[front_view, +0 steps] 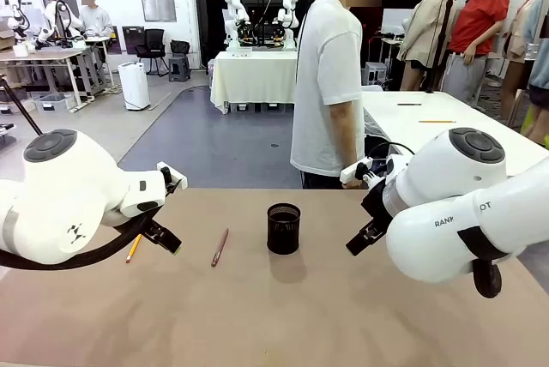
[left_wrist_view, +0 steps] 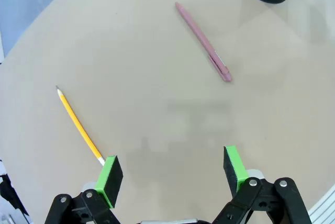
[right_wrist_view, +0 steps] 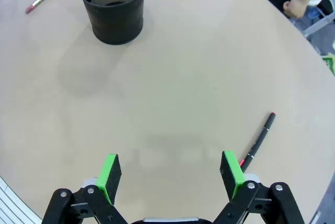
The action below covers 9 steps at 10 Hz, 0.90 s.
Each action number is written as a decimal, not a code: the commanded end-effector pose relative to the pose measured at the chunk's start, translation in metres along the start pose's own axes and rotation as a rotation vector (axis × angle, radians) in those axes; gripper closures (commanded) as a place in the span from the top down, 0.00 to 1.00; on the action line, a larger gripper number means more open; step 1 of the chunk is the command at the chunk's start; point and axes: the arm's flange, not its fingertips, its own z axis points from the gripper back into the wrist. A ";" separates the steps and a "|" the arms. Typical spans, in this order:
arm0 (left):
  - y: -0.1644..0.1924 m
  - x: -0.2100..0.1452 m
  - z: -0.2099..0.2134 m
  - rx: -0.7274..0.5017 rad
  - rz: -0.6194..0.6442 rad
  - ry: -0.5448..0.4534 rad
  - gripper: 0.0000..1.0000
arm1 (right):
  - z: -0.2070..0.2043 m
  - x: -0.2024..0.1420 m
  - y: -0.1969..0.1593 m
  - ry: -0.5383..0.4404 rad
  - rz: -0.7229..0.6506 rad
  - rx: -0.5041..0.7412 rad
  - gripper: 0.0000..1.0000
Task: Place the pens into the pen holder.
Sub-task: Pick up a writing instrument from the table and place it into the Pen holder.
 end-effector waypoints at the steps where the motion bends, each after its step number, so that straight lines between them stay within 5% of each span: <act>1: 0.000 0.000 0.000 0.000 0.000 0.000 1.00 | 0.000 0.000 0.000 0.000 -0.001 0.000 1.00; 8: 0.000 0.000 0.000 0.000 0.000 0.000 1.00 | 0.000 0.000 0.000 0.000 0.000 0.000 1.00; 9: -0.007 -0.003 0.003 -0.031 -0.060 -0.034 1.00 | -0.001 0.003 0.000 0.043 0.023 -0.074 1.00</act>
